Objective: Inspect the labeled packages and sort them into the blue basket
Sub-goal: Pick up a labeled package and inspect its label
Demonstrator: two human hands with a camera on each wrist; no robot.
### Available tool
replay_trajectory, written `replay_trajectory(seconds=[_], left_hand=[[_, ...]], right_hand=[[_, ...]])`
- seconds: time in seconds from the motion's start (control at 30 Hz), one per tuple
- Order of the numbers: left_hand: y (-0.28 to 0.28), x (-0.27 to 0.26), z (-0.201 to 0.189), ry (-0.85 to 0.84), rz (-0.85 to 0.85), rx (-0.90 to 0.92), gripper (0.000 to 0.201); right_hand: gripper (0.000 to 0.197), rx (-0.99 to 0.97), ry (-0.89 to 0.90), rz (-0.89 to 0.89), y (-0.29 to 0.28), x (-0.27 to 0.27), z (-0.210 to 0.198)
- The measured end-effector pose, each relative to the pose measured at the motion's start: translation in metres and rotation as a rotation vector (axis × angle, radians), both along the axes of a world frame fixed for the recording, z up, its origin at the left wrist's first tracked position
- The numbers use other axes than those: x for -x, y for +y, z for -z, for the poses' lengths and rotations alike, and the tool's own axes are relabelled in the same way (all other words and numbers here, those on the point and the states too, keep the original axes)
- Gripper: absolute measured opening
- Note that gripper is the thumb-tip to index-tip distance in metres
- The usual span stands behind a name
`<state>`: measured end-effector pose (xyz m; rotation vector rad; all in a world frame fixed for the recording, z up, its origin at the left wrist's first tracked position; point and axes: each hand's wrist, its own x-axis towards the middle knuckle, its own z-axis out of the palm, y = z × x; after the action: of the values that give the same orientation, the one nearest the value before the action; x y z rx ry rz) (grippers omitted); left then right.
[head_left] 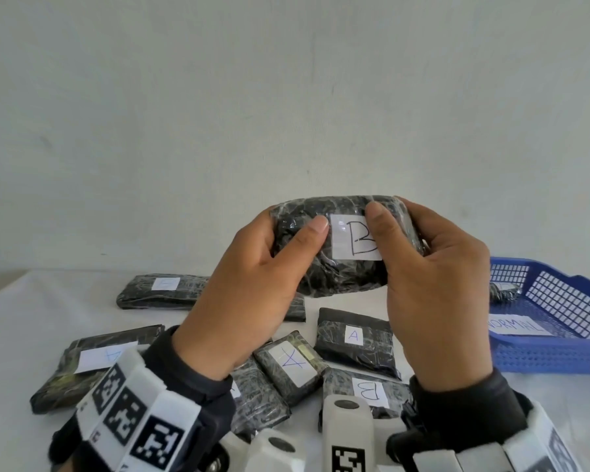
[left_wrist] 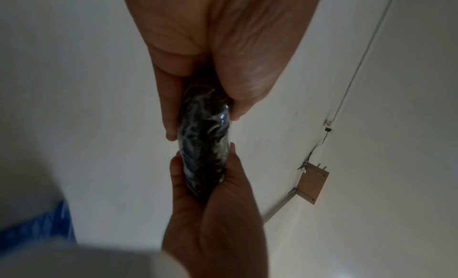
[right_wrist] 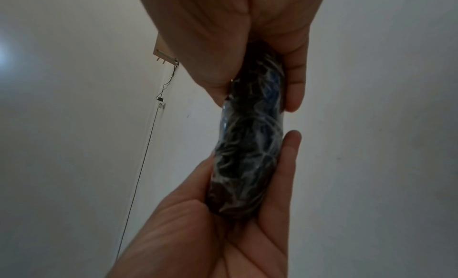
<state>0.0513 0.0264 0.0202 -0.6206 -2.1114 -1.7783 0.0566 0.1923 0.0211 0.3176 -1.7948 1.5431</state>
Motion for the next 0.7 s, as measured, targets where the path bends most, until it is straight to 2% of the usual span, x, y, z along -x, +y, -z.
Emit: replay_trajectory(seconds=[0.1, 0.3, 0.43, 0.53, 0.57, 0.7], left_hand=[[-0.001, 0.003, 0.001, 0.042, -0.013, 0.001, 0.038], [-0.002, 0.002, -0.002, 0.034, -0.001, 0.020, 0.037], [-0.003, 0.004, -0.001, 0.027, 0.017, 0.005, 0.038], [-0.003, 0.006, 0.000, 0.022, 0.029, -0.040, 0.035], [-0.003, 0.006, 0.000, 0.020, 0.032, -0.054, 0.034], [-0.004, 0.006, -0.002, -0.044, 0.113, -0.080, 0.027]], right_hand=[[0.025, -0.024, -0.042, -0.040, -0.002, -0.001, 0.000], [0.028, -0.079, -0.019, -0.017, -0.002, 0.002, 0.002], [0.059, -0.106, -0.073, -0.011, -0.001, 0.007, 0.005], [0.066, -0.127, -0.087, -0.008, 0.002, 0.008, 0.005], [0.065, -0.111, -0.090, -0.032, 0.004, 0.009, 0.005], [0.032, 0.072, -0.078, -0.132, 0.009, 0.005, 0.000]])
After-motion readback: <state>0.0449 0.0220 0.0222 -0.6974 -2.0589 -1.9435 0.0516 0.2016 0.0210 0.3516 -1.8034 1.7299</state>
